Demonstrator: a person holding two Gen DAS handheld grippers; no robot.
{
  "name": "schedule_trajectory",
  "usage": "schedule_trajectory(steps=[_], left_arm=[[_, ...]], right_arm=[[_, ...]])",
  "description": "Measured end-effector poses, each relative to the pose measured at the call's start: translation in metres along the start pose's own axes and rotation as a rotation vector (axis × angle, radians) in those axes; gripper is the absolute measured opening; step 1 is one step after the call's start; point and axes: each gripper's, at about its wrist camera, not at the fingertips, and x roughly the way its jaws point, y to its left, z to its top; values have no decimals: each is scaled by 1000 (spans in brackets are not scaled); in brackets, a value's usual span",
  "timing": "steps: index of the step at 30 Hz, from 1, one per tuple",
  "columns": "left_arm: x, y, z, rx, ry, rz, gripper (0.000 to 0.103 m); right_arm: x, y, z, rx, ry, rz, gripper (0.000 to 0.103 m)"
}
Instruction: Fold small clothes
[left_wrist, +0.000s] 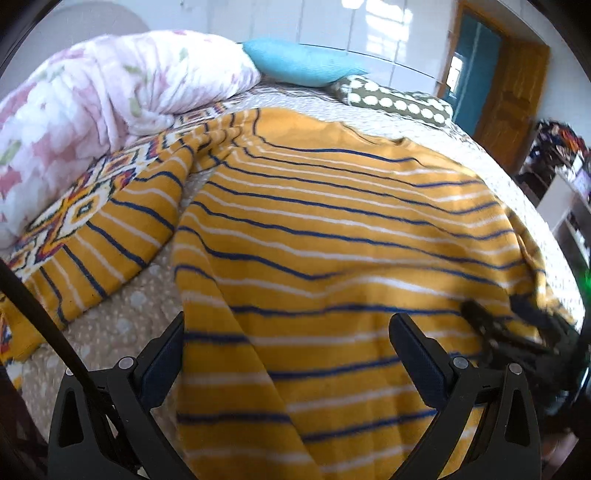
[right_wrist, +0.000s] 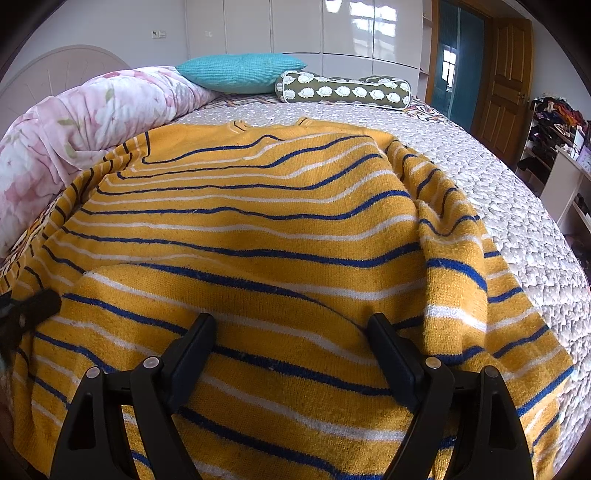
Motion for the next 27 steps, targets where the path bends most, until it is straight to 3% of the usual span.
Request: schedule_trajectory(steps=[5, 9, 16, 21, 26, 27], left_arm=[[0, -12, -11, -8, 62, -32, 103], [7, -21, -21, 54, 74, 32, 103], [8, -18, -27, 56, 90, 52, 102], [-16, -8, -24, 4, 66, 39, 72], [-37, 7, -22, -42, 29, 42, 71], [-41, 8, -22, -36, 17, 48, 71]], right_arm=[[-1, 0, 0, -2, -2, -4, 87], [-2, 1, 0, -3, 4, -19, 88], [-12, 6, -10, -13, 35, -46, 88], [-23, 7, -25, -6, 13, -22, 89], [-33, 5, -28, 38, 36, 38, 90], [-39, 6, -29, 40, 23, 37, 84]])
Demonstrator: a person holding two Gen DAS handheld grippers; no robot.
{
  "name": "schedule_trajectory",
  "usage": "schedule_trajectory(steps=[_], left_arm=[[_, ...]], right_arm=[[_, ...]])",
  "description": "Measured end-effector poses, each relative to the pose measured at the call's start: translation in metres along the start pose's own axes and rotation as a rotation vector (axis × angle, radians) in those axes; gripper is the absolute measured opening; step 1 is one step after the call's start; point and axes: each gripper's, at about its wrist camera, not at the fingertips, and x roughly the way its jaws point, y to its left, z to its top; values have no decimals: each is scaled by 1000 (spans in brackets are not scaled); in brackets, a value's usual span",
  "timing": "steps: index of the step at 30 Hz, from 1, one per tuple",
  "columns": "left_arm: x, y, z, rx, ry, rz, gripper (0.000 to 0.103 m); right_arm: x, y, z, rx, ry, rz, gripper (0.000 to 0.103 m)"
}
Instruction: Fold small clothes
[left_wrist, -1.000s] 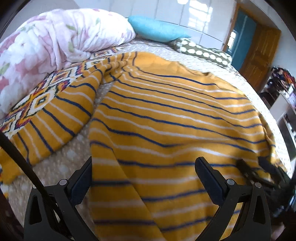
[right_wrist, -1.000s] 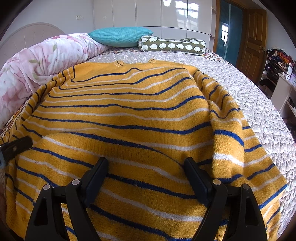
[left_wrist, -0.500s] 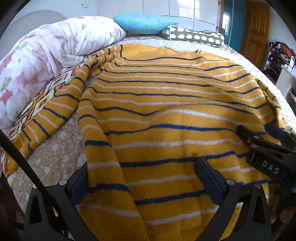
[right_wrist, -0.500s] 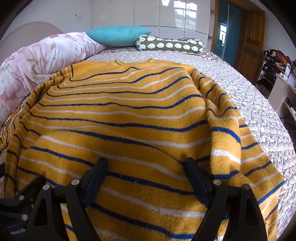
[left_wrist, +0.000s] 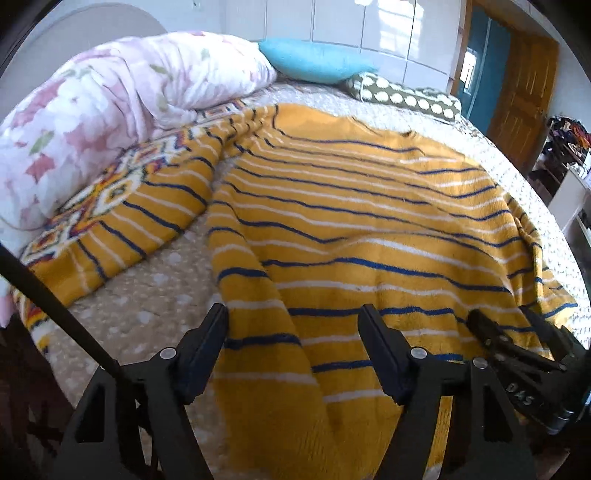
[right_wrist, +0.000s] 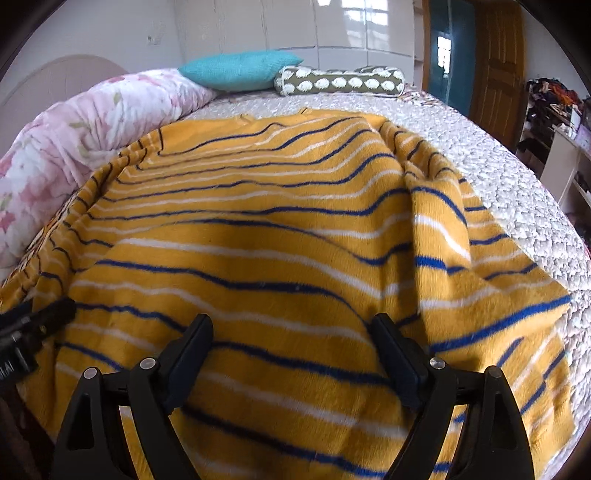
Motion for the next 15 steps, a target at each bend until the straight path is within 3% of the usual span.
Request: schedule_trajectory(steps=[3, 5, 10, 15], left_arm=[[-8, 0, -1, 20, -17, 5, 71], [-10, -2, -1, 24, -10, -6, 71], [-11, -3, -3, 48, -16, 16, 71], [11, 7, -10, 14, 74, 0, 71]], right_arm=[[-24, 6, -2, 21, -81, 29, 72], [-34, 18, 0, -30, -109, 23, 63], [-30, 37, -4, -96, -87, 5, 62], [-8, 33, -15, -91, -23, -6, 62]])
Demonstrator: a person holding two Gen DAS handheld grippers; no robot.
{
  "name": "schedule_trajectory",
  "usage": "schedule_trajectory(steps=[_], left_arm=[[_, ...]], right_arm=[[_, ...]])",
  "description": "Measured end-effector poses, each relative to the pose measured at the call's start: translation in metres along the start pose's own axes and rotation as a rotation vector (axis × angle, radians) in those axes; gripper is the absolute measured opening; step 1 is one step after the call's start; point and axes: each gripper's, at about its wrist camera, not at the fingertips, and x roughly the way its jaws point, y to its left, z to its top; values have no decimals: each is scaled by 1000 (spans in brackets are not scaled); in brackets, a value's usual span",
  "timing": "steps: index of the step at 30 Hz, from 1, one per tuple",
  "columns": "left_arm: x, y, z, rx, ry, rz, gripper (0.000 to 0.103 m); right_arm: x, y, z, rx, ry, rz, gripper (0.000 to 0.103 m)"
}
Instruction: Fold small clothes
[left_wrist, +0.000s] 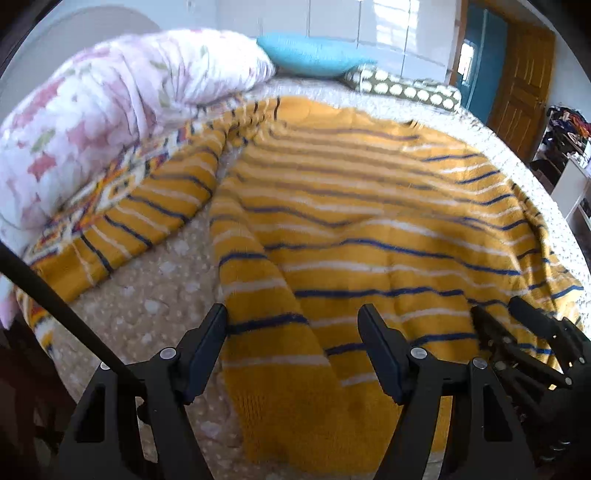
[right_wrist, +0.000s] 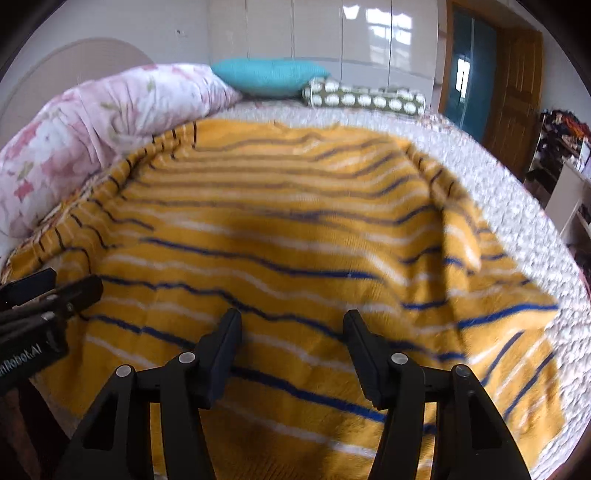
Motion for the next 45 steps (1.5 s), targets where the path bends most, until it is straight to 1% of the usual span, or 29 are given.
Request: schedule_trajectory(steps=[3, 5, 9, 12, 17, 18, 21, 22, 27, 29, 32, 41, 45], left_arm=[[12, 2, -4, -4, 37, 1, 72], [12, 1, -6, 6, 31, 8, 72], [18, -1, -9, 17, 27, 12, 77], [19, -2, -10, 23, 16, 16, 79], [19, -3, -9, 23, 10, 23, 80], [17, -3, -8, 17, 15, 23, 78], [8, -5, -4, -3, 19, -20, 78], [7, -6, -3, -2, 19, -22, 78], [9, -24, 4, 61, 33, 56, 76], [10, -34, 6, 115, 32, 106, 76], [10, -40, 7, 187, 24, 149, 76], [15, -38, 1, 286, 25, 137, 76], [16, -40, -2, 300, 6, 147, 77]], right_arm=[[2, 4, -2, -21, 1, -17, 63], [4, 4, -3, -22, 5, -26, 66], [7, 3, -4, -11, 7, -35, 73], [8, 0, -5, -1, 13, -36, 76], [8, 0, -7, 11, 0, -32, 78], [8, 0, -7, 13, -5, -29, 78], [7, -3, -8, 25, -13, -14, 78], [6, -4, -8, 29, -13, -7, 78], [5, -1, -9, 6, -16, -4, 79], [5, -2, -9, 2, -17, -10, 79], [5, -1, -9, -2, -19, -11, 79], [6, 1, -9, -9, -25, -17, 79], [6, 1, -9, -12, -31, -20, 79]])
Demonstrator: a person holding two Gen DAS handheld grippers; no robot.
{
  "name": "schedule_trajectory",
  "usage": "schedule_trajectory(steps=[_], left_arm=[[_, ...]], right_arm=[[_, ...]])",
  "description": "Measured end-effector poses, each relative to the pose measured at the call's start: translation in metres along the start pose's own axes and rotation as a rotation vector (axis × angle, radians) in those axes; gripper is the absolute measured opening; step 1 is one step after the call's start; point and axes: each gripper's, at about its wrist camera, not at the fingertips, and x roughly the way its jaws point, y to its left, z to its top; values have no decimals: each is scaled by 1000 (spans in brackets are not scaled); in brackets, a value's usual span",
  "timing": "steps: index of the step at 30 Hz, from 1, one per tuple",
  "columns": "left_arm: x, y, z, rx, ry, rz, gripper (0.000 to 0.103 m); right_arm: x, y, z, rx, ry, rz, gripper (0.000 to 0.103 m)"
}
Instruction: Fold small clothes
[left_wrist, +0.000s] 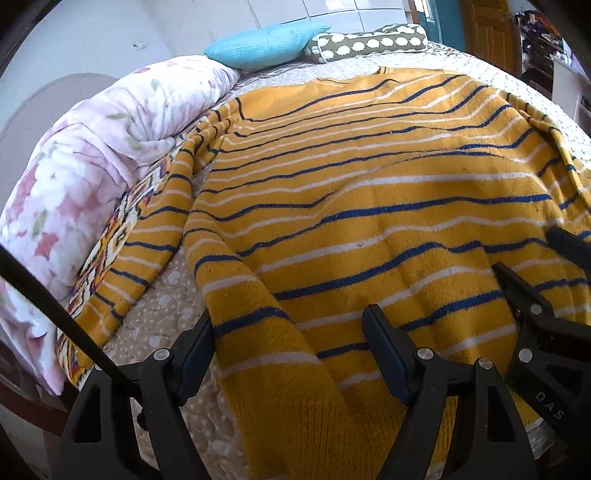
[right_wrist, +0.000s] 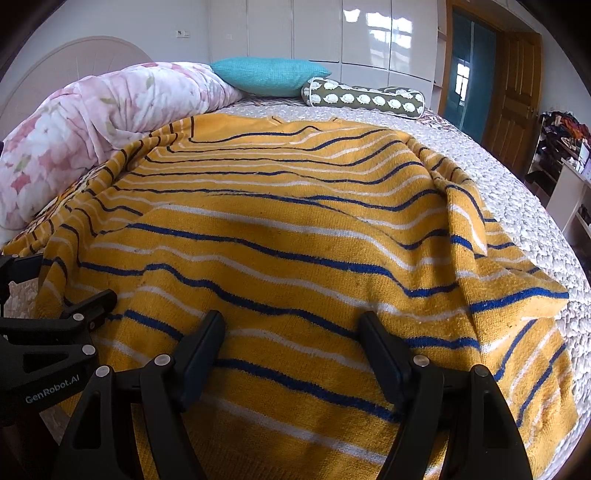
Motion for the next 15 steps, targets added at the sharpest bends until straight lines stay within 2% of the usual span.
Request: schedule_trajectory(steps=[5, 9, 11, 15], left_arm=[[8, 14, -2, -76, 6, -69, 81], [22, 38, -5, -162, 50, -201, 90], [27, 46, -5, -165, 59, -241, 93], [28, 43, -7, -155, 39, -243, 95]], right_arm=[[0, 1, 0, -2, -1, -1, 79], [0, 1, -1, -6, -2, -7, 79], [1, 1, -1, -6, -3, -8, 79], [1, 2, -2, -12, -7, -15, 79]])
